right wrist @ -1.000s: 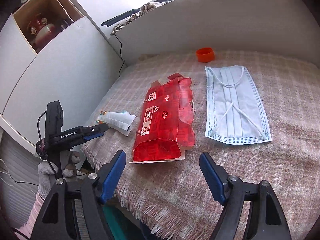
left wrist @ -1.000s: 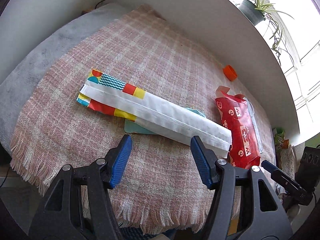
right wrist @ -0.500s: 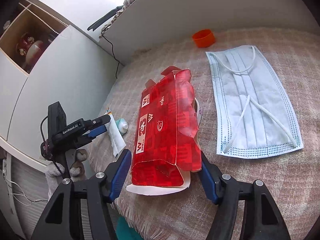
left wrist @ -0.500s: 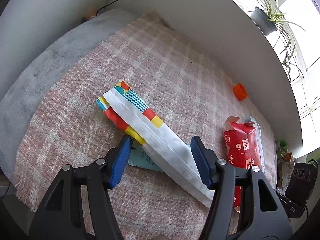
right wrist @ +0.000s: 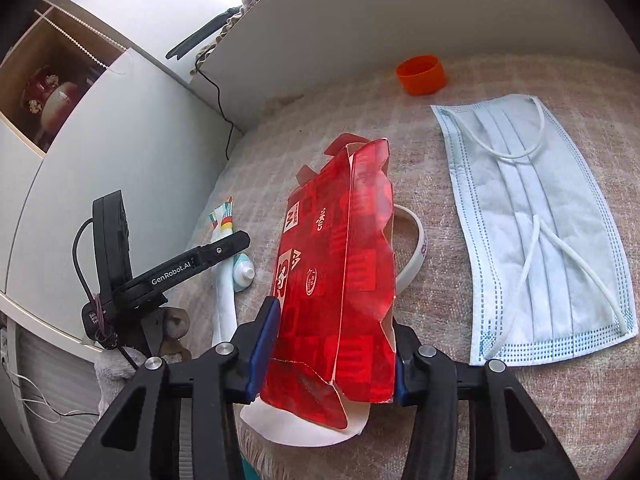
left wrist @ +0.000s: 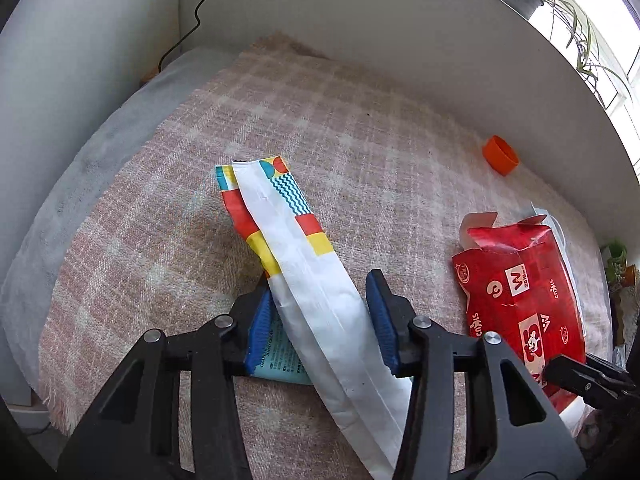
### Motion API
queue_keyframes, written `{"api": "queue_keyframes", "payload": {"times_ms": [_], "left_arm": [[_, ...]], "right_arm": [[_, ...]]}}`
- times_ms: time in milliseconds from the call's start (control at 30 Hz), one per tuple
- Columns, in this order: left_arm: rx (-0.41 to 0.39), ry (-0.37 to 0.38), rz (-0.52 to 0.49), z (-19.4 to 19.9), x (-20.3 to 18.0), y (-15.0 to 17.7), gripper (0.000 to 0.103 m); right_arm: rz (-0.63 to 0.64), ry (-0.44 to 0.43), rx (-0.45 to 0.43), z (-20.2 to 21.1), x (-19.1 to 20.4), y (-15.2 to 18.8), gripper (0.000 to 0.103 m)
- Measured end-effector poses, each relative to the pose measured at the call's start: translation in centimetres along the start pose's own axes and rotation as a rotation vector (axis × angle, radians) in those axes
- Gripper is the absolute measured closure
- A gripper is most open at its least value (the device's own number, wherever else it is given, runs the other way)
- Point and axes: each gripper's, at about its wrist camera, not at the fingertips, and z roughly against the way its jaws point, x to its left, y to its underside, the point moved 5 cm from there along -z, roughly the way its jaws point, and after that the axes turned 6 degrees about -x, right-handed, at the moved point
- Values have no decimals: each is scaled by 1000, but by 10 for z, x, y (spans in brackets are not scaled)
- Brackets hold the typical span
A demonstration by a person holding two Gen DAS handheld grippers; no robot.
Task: Collect trash
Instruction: 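Grasp the white strip package with the left tool while the right tool grasps the red wrapper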
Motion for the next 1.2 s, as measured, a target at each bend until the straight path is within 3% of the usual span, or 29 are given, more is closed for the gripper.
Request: {"api": "queue_keyframes", "payload": {"times_ms": [267,467,967,1200], "left_arm": [[-29,52,23,12,3,1,79],[-68,92,42,35,7,0,85],[-135,172,10,103,-3,17,88],[-155,190,9,137,2,42,88]], "right_arm": [[113,30,-50,9,27,0,82],[189,76,-98,21,44,-1,94],[317,146,-184,68,71,18,95],[364,128,-207,94,85,44,95]]}}
